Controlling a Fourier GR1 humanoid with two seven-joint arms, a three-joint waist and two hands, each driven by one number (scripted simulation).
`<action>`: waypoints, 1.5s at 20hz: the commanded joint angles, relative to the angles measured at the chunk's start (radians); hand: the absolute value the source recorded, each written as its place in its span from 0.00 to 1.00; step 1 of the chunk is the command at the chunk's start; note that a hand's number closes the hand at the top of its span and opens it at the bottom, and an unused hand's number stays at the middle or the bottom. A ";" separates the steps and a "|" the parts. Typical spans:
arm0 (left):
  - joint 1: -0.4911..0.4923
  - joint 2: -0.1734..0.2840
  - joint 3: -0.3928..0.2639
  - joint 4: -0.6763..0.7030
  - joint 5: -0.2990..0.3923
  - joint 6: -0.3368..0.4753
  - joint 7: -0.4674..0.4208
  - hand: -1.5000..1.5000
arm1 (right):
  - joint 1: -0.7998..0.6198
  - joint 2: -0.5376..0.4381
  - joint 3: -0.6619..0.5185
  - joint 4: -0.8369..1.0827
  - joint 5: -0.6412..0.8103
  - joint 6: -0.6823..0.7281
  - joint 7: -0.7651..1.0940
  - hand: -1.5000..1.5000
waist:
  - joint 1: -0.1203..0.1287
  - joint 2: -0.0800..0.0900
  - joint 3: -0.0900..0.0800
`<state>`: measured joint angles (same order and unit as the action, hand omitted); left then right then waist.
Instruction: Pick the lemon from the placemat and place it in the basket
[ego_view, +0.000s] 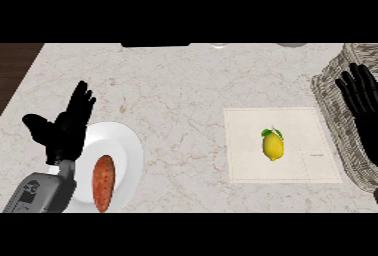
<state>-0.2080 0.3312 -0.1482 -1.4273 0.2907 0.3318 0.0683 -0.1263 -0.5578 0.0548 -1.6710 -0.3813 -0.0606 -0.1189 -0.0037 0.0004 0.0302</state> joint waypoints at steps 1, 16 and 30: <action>-0.069 0.034 0.001 0.019 -0.030 -0.013 0.066 0.50 | -0.101 -0.001 -0.059 0.144 -0.069 0.113 -0.051 1.00 | 0.012 0.004 -0.029; 0.006 0.116 0.028 0.088 0.006 -0.172 0.061 0.50 | -0.266 0.246 0.405 0.143 0.589 -0.061 -0.199 0.00 | 0.015 -0.002 -0.031; 0.026 0.126 0.044 0.051 0.001 -0.177 0.085 0.50 | -0.730 -0.079 0.345 0.070 0.726 0.376 0.753 0.00 | 0.000 -0.014 -0.035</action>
<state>-0.1873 0.4709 -0.0946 -1.3624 0.3056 0.1392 0.1538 -0.7318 -0.5596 0.4369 -1.5999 0.3267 0.1924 0.4427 -0.0040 -0.0128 -0.0056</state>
